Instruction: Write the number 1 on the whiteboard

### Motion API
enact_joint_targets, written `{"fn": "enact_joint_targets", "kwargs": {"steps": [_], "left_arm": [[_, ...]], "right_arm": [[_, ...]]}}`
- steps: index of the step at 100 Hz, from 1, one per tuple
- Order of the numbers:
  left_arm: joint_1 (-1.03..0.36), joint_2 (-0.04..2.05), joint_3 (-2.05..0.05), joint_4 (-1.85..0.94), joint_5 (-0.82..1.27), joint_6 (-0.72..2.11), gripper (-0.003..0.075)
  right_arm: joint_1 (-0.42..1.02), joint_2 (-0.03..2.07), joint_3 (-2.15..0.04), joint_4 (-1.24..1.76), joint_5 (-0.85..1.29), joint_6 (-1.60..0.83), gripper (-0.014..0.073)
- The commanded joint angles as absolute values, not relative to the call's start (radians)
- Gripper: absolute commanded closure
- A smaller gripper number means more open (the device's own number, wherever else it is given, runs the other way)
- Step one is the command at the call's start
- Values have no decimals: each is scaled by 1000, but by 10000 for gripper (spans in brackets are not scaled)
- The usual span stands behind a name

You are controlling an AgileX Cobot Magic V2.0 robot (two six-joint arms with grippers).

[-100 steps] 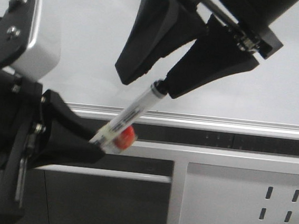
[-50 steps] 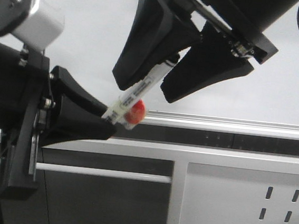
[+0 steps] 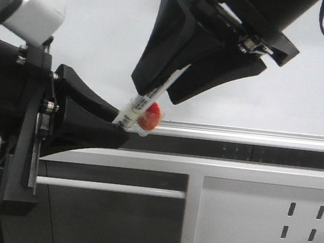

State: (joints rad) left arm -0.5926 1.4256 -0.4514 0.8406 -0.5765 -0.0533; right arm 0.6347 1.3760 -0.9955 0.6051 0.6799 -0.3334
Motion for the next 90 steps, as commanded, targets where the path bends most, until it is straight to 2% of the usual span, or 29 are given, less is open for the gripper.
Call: {"fn": "enact_joint_targets", "kwargs": {"steps": [1,24,39,44,51,58,63,72,79,90], "left_arm": [[-600,1393,-478,826,-647,-72,738],[-600,1393,-478,826,-659,-73,738],[-600,1393,-478,814,-690,-75,736],[-600,1393,-478,814,-695,-75,714],[-600,1393,-478,814,-702,-75,620],[-600,1393,-478,824,-731,-75,459],[-600,1393,-478,822,-760,-83,311],[-600,1391,-478,776,-785,-151,136],[-600,1377,-478,751,-759,-197,96],[-600,1333,-463,669,-732,-235,136]], "right_arm": [[633,1355,-1030,632,635,-344,384],[633,1355,-1030,632,635,-344,673],[633,1355,-1030,632,635,-344,672],[633,1355,-1030,632,635,-344,672],[633,1355,-1030,617,635,-344,672],[633,1355,-1030,600,633,-344,672],[633,1354,-1030,585,629,-344,672],[633,1344,-1030,544,608,-344,672],[633,1329,-1030,508,597,-344,672],[633,1286,-1022,472,561,-344,672]]}}
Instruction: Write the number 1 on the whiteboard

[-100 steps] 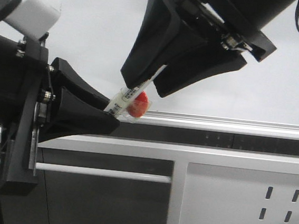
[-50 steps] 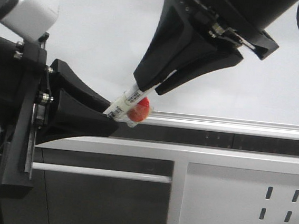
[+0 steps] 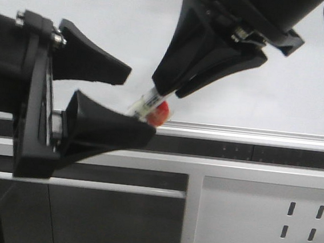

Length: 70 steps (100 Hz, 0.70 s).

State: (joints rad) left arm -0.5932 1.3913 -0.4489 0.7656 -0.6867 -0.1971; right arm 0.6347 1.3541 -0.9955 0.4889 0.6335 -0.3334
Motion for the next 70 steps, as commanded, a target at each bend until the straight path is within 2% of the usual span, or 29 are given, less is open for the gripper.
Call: {"fn": "enact_joint_targets", "kwargs": {"steps": [1,15,35,45,62,70], "left_arm": [[-600,1329,-460,663,-730,-235,144],[-600,1255,-424,594,-691,-229,215],[-600,1169,-371,388,-690,-229,255],[-600,1133,-331,314,-734,-187,356],[-600,1117,-282,299,-817,-161,584],[-600,1117,-273,262,-833,-163,643]], "right_arm": [[633,1282,-1022,470,557,-344,672],[633,1200,-954,436,419,-344,672],[651,1106,-792,434,268,-344,672],[704,1045,-716,404,187,-344,666],[800,953,-595,394,-21,-344,650],[815,935,-541,394,-73,-344,644]]}}
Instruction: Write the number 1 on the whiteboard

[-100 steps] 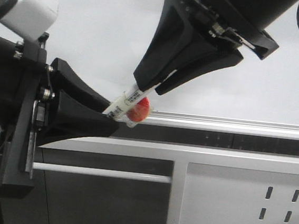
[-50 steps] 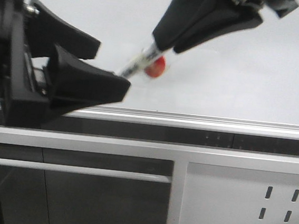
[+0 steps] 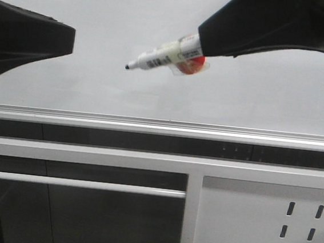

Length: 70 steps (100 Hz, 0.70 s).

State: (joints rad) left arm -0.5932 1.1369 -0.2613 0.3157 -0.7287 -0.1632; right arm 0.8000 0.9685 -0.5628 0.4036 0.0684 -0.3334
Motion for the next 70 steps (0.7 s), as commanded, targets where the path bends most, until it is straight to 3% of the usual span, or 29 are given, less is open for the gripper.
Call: {"fn": "enact_joint_targets", "kwargs": {"steps": [1,31,46,70], "left_arm": [[-600,1117,-274,259,-833,-163,648],[-600,1117,-272,171,-839,-163,661],[-600,1117,-272,171,-835,-163,740],[-600,1117,-272,171,-835,-163,738]], "right_arm": [[817,936,-537,394,-76,-344,644],[821,936,-426,405,-223,-344,644],[821,936,-354,405,-385,-344,644],[821,936,-250,371,-596,-344,644]]}}
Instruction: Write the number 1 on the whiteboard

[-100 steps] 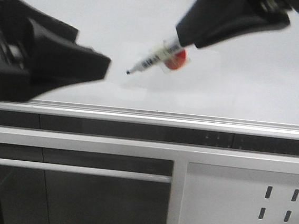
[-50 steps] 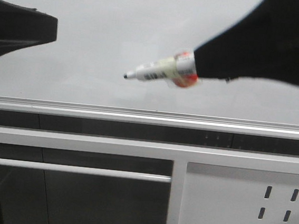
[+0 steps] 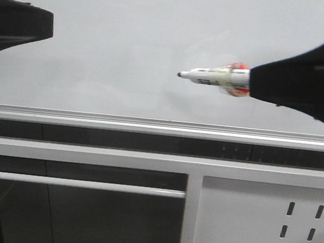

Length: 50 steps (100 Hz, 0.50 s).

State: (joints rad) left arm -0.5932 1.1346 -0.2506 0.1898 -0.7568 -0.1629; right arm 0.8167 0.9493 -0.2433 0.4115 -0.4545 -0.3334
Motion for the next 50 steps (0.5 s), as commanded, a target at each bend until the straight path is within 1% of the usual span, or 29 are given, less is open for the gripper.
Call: {"fn": "enact_joint_targets", "kwargs": {"steps": [1,16,29,39,50], "left_arm": [[-600,1117,-272,171,-835,-163,738],[-600,1123,-272,171,-835,-163,738],[-600,1149,-272,162,-846,-163,738],[-600,1179,-272,160,-889,-163,738],[-600,1207,-272,160,-950,-163,738]], "right_arm": [[821,936,-250,369,-602,-344,644],[821,936,-253,336,-669,-344,644],[821,936,-253,336,-679,-344,644],[821,936,-256,336,-713,-344,644],[821,938,-282,336,-686,-353,644]]}}
